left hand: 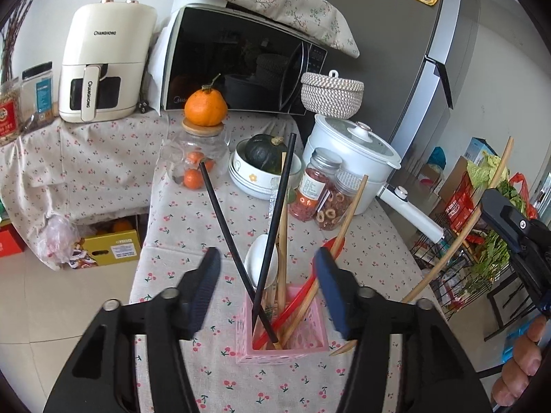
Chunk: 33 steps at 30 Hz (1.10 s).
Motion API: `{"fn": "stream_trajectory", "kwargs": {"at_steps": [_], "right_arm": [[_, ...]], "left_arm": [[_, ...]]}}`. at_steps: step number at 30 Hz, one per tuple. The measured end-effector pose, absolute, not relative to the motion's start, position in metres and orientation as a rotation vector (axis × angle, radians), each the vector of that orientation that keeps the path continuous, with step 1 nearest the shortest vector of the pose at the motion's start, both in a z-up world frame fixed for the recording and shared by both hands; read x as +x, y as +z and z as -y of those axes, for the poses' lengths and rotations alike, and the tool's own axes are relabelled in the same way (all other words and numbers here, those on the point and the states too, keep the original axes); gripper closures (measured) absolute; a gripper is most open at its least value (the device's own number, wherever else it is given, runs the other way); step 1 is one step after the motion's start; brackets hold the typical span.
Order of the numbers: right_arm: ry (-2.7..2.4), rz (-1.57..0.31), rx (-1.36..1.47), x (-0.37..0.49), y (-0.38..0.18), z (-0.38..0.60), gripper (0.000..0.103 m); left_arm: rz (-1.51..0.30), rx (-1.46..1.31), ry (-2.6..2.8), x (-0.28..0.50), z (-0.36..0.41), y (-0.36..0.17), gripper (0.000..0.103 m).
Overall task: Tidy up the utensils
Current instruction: 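Drop the black chopstick into the pink holder with the left tool while the right tool carries the wooden chopstick, then lower the wooden chopstick into the pink holder and open the right tool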
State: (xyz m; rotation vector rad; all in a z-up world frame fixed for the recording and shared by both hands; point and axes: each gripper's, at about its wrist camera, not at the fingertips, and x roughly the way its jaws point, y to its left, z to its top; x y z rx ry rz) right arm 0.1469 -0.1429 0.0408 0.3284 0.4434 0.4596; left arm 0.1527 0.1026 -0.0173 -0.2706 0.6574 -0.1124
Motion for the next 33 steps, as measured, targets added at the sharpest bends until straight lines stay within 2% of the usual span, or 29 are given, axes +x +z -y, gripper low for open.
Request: {"fn": "stream_trajectory", "kwargs": {"at_steps": [5,14,28,31,33], "right_arm": [[0.458,-0.412,0.309,0.149,0.04,0.132,0.093],[0.443,-0.395,0.228,0.156,0.03,0.109,0.093],[0.431,-0.475,0.053,0.168,-0.006,0.062,0.091],[0.445,-0.498,0.077,0.171,-0.006,0.067,0.074],[0.446,-0.496,0.101,0.17,-0.002,0.075,0.055]], "left_arm": [[-0.683,-0.314,-0.099,0.139,-0.113,-0.012,0.015],[-0.788,-0.215,-0.056,0.122,-0.119,-0.028,0.003],[-0.814,-0.176,-0.06,0.117,-0.124,-0.035,0.0],[-0.813,-0.179,-0.067,0.116,-0.123,-0.035,0.0],[-0.814,-0.178,-0.073,0.115,-0.121,-0.035,0.0]]}}
